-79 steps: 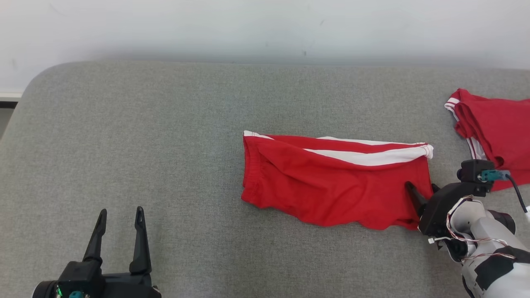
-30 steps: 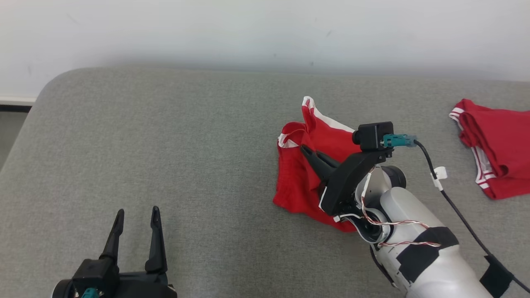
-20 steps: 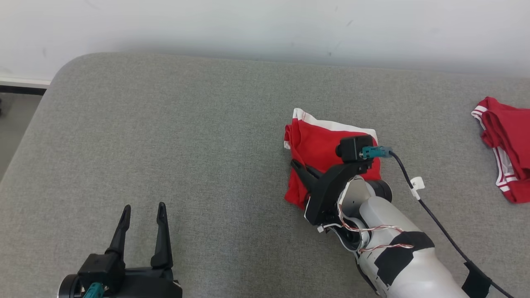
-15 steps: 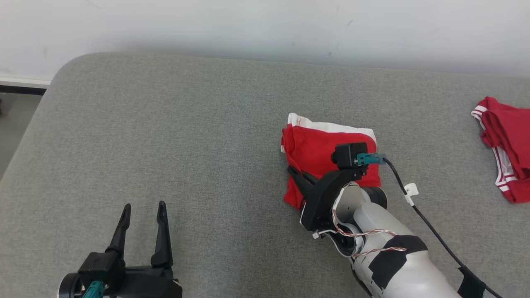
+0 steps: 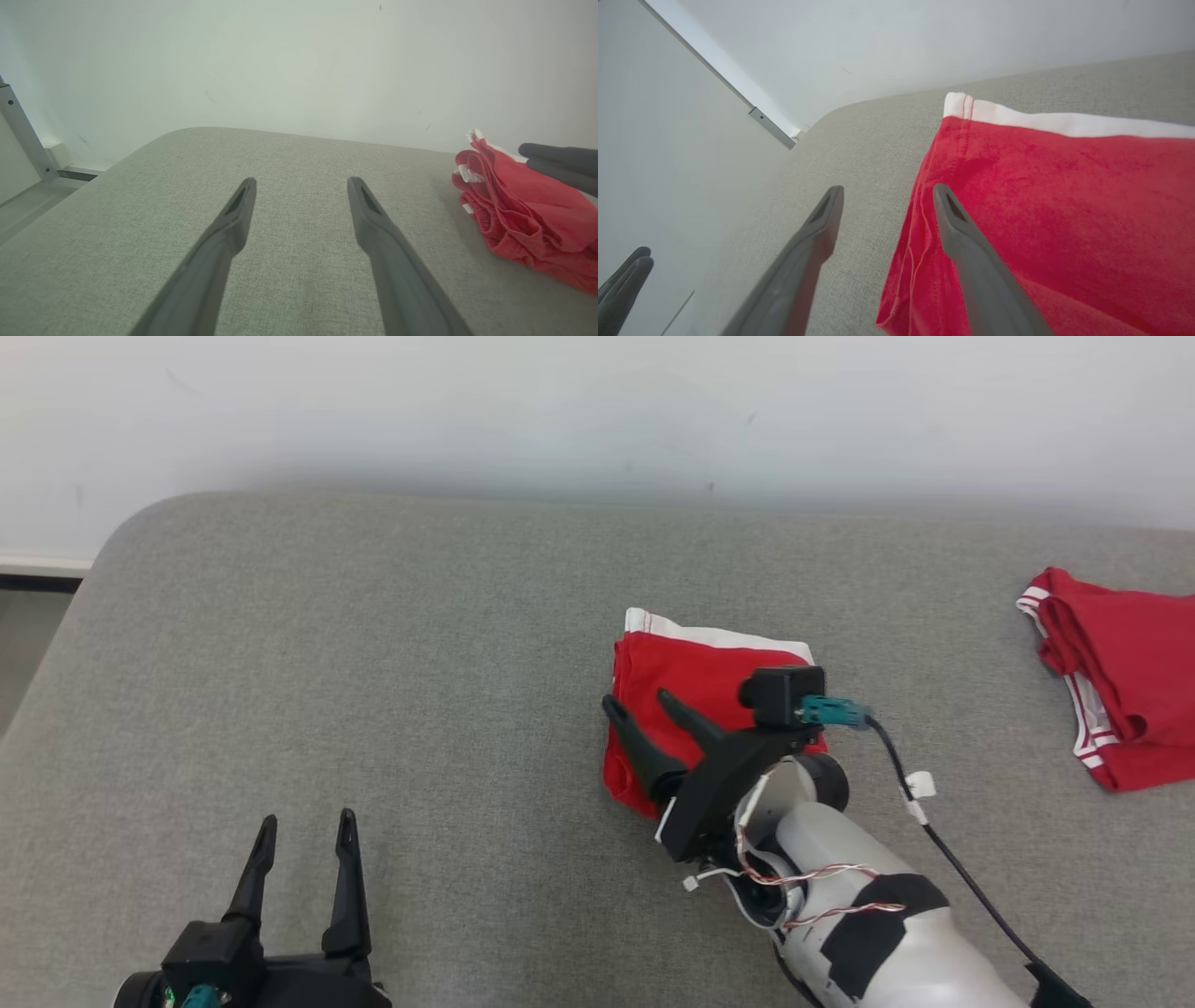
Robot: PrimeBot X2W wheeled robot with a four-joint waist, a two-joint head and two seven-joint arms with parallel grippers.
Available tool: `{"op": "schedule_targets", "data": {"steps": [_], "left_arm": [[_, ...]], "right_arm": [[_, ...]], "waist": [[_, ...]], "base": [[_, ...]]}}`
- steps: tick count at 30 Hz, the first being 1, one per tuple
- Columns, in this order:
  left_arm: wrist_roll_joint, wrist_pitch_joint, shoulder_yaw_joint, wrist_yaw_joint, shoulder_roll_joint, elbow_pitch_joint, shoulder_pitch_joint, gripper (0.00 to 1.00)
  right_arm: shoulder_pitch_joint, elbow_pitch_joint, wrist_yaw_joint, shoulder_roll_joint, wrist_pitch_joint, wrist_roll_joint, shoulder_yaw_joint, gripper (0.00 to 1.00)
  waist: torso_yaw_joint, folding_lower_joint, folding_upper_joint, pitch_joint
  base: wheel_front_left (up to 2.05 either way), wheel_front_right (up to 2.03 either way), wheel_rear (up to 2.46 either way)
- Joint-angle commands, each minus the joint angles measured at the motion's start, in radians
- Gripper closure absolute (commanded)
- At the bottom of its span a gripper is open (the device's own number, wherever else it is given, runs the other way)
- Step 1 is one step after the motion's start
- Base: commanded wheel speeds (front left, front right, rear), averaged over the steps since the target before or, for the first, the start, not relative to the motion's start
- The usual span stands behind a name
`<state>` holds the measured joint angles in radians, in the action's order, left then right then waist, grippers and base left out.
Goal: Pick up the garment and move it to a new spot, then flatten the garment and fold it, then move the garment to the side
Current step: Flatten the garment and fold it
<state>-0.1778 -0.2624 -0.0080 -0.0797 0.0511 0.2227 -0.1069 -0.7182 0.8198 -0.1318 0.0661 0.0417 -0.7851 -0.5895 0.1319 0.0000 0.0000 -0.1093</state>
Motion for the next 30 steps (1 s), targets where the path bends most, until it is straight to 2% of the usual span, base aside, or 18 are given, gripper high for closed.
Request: {"op": "schedule_targets", "data": {"steps": [1,7,14,22,30], "left_arm": [[0.007,-0.003,0.007,-0.004,-0.001,-0.002,0.014,0.0],[0.019,-0.003,0.031,-0.007,-0.001,-0.015,0.045,0.0],[0.032,-0.003,0.054,-0.015,-0.001,-0.031,0.065,0.0],[0.046,-0.003,0.081,-0.011,0.0,-0.045,0.084,0.0],[0.063,-0.003,0.106,-0.011,-0.001,-0.064,0.104,0.0]], "right_arm": [[0.016,-0.013,0.003,0.02,0.016,-0.014,-0.001,0.0],[0.046,-0.091,0.003,0.104,0.086,-0.041,0.008,0.0],[0.102,-0.17,0.003,0.195,0.16,-0.034,0.068,0.0],[0.223,-0.264,0.003,0.231,0.207,-0.033,0.166,0.0],[0.351,-0.351,0.003,0.236,0.223,0.061,0.277,0.0]], "waist": [[-0.016,0.0,0.0,0.016],[-0.048,0.0,0.0,0.034],[-0.089,0.0,0.0,0.042],[-0.134,0.0,0.0,0.061],[-0.173,0.0,0.0,0.074]], "base": [[0.0,0.0,0.0],[0.0,0.0,0.0],[0.0,0.0,0.0],[0.0,0.0,0.0],[0.0,0.0,0.0]]}}
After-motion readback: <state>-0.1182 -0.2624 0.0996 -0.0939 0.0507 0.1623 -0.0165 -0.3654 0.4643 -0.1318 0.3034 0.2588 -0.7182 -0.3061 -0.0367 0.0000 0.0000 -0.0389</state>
